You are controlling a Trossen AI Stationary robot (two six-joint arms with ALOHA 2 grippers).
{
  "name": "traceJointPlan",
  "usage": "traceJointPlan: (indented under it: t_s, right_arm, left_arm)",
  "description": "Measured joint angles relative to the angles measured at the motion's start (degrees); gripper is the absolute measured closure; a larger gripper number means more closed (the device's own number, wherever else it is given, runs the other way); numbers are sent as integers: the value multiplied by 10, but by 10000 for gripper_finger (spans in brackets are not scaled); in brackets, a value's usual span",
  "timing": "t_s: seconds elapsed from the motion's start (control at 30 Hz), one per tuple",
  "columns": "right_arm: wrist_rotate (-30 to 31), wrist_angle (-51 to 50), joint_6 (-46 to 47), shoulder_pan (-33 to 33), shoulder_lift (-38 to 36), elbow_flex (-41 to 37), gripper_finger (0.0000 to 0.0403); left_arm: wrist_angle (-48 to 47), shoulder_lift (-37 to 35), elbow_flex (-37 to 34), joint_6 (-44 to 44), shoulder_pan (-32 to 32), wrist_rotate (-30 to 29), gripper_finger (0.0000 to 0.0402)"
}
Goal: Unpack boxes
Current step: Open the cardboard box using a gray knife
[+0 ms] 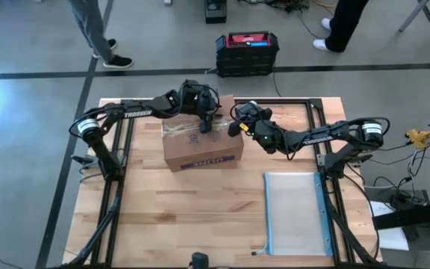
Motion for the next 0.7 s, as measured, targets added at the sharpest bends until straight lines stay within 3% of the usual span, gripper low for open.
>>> traceJointPlan:
  t_s: [0.2, 0.43, 0.57, 0.7]
  right_arm:
    - [3, -8, -11, 17, -6, 0, 353]
    - [5, -20, -11, 40, -16, 0, 353]
    - [48, -22, -50, 49, -24, 0, 353]
    - [39, -20, -76, 32, -22, 16, 353]
  left_arm:
    - [-1, 0, 0, -10, 4, 0, 246]
    - [-2, 0, -1, -14, 10, -49, 246]
    - [-4, 0, 0, -14, 12, -50, 246]
    - [-4, 0, -1, -14, 12, -45, 246]
